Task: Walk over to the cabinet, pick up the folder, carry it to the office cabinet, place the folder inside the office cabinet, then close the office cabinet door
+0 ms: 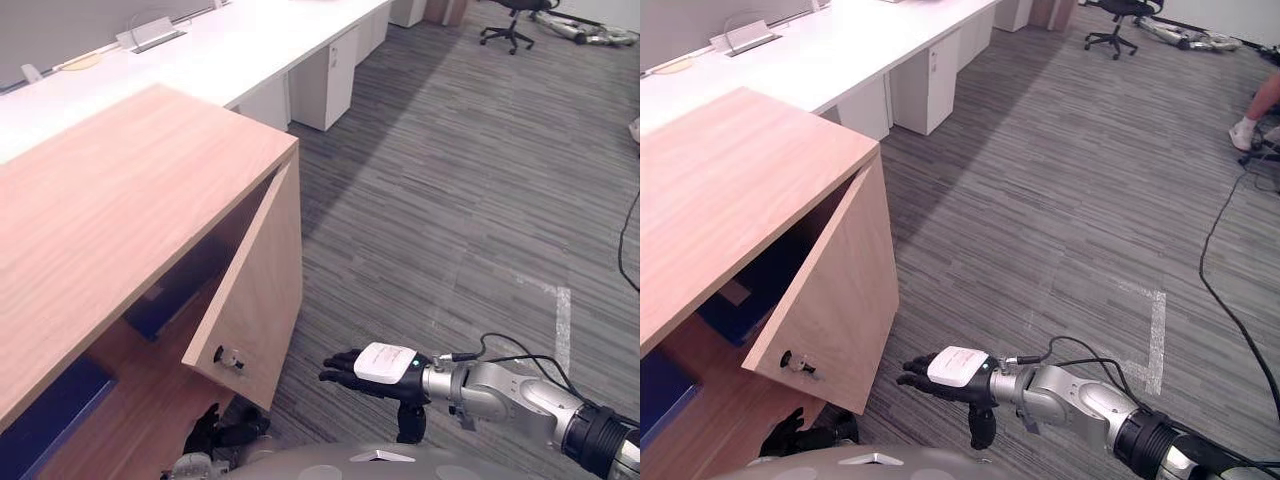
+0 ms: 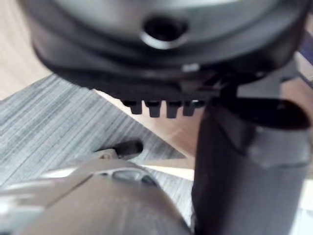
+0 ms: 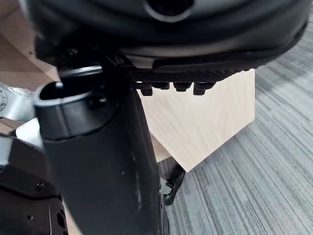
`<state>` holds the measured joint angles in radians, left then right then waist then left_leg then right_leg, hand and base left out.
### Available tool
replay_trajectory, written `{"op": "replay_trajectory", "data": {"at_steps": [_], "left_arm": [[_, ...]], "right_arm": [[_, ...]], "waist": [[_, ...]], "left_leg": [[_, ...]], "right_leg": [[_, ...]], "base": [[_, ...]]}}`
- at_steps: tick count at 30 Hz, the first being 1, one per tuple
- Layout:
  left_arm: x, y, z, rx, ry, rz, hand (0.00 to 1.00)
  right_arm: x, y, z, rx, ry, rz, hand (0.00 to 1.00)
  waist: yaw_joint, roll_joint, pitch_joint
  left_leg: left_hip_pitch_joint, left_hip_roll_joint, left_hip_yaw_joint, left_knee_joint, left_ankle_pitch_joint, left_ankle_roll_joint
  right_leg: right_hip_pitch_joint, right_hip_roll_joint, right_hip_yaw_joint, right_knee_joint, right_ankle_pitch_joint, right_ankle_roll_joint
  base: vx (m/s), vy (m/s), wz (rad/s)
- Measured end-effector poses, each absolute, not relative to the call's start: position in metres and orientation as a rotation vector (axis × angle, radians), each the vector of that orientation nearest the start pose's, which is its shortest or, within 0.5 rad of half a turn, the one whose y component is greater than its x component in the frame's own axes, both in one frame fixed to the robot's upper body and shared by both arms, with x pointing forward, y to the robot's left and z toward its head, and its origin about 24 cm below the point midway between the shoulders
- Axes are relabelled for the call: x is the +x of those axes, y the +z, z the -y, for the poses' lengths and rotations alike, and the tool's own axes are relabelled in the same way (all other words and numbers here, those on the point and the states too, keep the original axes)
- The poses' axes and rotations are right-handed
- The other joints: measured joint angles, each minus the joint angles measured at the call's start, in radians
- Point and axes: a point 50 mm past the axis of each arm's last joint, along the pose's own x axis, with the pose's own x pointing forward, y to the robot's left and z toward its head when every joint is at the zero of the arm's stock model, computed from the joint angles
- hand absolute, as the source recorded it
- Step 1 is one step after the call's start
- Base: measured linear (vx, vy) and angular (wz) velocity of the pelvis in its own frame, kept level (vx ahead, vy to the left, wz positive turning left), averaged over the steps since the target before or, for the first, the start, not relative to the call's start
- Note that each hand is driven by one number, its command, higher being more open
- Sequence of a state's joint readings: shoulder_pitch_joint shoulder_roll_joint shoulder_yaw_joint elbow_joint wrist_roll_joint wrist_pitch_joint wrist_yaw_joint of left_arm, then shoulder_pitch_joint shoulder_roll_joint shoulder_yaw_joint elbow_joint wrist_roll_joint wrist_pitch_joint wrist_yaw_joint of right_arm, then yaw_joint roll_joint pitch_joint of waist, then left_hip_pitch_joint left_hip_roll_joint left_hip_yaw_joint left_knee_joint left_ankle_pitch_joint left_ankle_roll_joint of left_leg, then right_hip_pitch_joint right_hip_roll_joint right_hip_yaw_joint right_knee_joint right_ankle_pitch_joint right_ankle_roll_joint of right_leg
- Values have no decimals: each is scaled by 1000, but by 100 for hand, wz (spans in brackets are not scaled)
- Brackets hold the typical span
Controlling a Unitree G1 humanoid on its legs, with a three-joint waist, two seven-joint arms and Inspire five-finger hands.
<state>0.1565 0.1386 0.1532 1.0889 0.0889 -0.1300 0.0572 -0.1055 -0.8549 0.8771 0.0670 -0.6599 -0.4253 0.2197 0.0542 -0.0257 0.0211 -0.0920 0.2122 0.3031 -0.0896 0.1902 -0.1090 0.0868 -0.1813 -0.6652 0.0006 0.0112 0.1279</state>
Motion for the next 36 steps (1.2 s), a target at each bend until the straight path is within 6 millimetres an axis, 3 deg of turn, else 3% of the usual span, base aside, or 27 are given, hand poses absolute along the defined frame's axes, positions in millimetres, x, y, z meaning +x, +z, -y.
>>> {"op": "replay_trajectory", "data": {"at_steps": [7,10,17,20,24,27,30,32,34,35,36], "left_arm": [[67,-159,-227,170,221,-1095,100],[70,-158,-227,171,221,-1079,100],[73,-158,-223,166,224,-1069,100],[73,-158,-223,173,242,-1067,100],[77,-157,-223,181,265,-1055,100],[76,-157,-224,174,305,-1057,100],[74,-158,-225,174,317,-1073,100],[73,-158,-226,175,321,-1078,100],[70,-159,-226,179,323,-1091,100],[68,-159,-227,189,321,-1099,100],[67,-159,-228,199,320,-1098,100]], "right_arm": [[166,-31,128,-1273,1380,108,100],[167,-45,126,-1250,1368,40,100],[155,-103,130,-1124,1164,-324,100],[147,-135,136,-977,893,-609,100],[123,-160,168,-587,311,-1010,100],[106,-164,190,-374,-19,-1139,100],[93,-166,202,-235,-196,-1192,100],[84,-168,206,-167,-266,-1214,100],[73,-169,211,-119,-327,-1235,100],[69,-169,212,-105,-346,-1243,100],[66,-169,216,-100,-357,-1243,100]], "waist": [[5,-3,-1],[24,-5,0],[28,0,8],[27,3,10],[25,-2,25],[24,-10,35],[23,-20,41],[20,-33,51],[2,-40,56],[-13,-45,58],[-24,-37,58]], "left_leg": [[-28,-23,-56,0,10,12],[-27,-42,-77,0,12,13],[-42,-88,-131,0,8,20],[-53,-104,-149,0,7,21],[-63,-134,-190,0,6,23],[-57,-161,-209,-1,-2,33],[-45,-197,-232,-1,-12,48],[-26,-231,-253,-1,-31,68],[0,-275,-296,0,-47,86],[16,-297,-340,3,-48,95],[24,-304,-370,4,-46,117]], "right_leg": [[2,-22,-55,37,-22,10],[15,-40,-80,54,-34,21],[37,-79,-142,80,-61,44],[38,-94,-164,89,-67,50],[61,-110,-210,90,-63,57],[86,-127,-228,86,-65,55],[114,-157,-253,100,-74,49],[135,-209,-273,171,-97,32],[146,-294,-272,318,-112,-4],[126,-349,-197,447,-114,-101],[80,-370,-84,540,-120,-151]], "base": [[-12,43,26],[-29,66,26],[-32,52,30],[4,17,21],[10,11,33],[-1,31,30],[16,43,32],[64,72,42],[118,111,76],[126,97,104],[135,70,111]]}}
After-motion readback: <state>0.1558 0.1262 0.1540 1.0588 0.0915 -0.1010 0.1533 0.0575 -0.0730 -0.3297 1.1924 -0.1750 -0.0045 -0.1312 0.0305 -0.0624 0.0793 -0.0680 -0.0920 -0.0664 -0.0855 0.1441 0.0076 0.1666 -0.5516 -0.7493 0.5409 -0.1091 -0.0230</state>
